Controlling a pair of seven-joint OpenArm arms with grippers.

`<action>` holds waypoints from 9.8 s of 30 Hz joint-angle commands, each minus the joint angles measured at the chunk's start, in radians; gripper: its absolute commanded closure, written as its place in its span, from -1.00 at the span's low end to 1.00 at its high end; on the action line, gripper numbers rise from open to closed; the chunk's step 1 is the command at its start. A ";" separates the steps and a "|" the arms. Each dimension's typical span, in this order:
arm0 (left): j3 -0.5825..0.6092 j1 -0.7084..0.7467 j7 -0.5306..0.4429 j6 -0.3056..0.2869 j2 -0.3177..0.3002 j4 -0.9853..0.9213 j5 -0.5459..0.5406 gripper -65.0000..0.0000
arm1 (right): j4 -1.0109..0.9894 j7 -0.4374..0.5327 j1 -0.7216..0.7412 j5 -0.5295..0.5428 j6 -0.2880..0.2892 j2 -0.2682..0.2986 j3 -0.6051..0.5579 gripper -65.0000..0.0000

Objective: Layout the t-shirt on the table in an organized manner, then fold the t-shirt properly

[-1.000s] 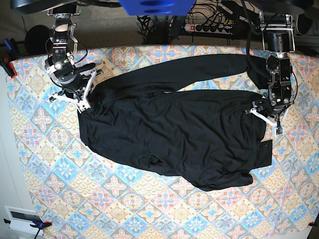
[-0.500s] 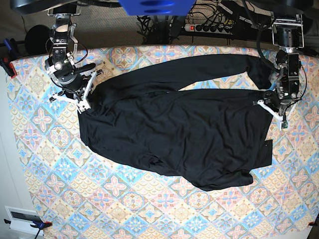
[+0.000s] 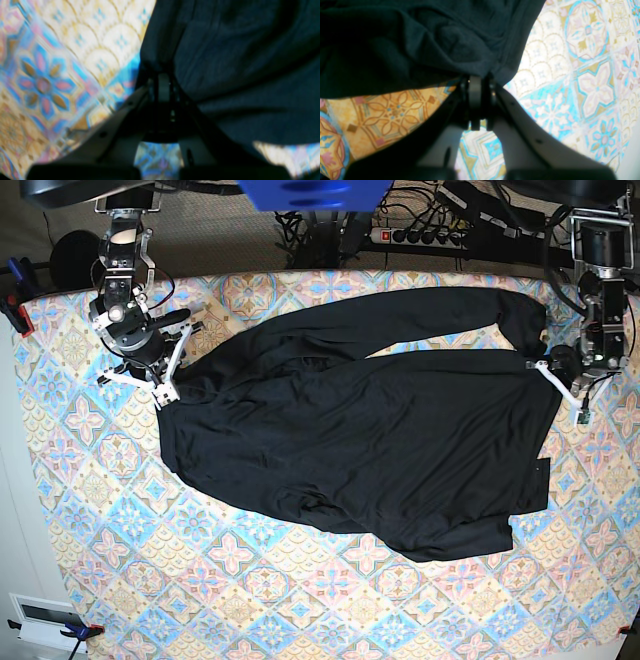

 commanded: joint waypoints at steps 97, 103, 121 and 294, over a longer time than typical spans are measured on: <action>-0.318 -0.029 0.120 -0.031 0.071 0.045 -0.179 1.00 | 0.074 -0.079 -0.041 0.005 0.007 0.009 0.016 0.57; -0.318 -0.031 0.120 -0.031 0.071 0.045 -0.182 1.00 | 0.066 -0.038 -0.025 0.005 0.021 0.009 -0.105 0.57; -0.320 -0.123 0.120 -0.025 0.040 0.045 -0.184 0.94 | -0.322 -0.076 0.161 0.003 0.020 0.008 -0.235 0.58; -0.346 0.001 0.205 0.004 0.278 0.047 -0.239 0.08 | -0.120 -0.099 0.114 0.002 0.020 0.032 -0.198 0.58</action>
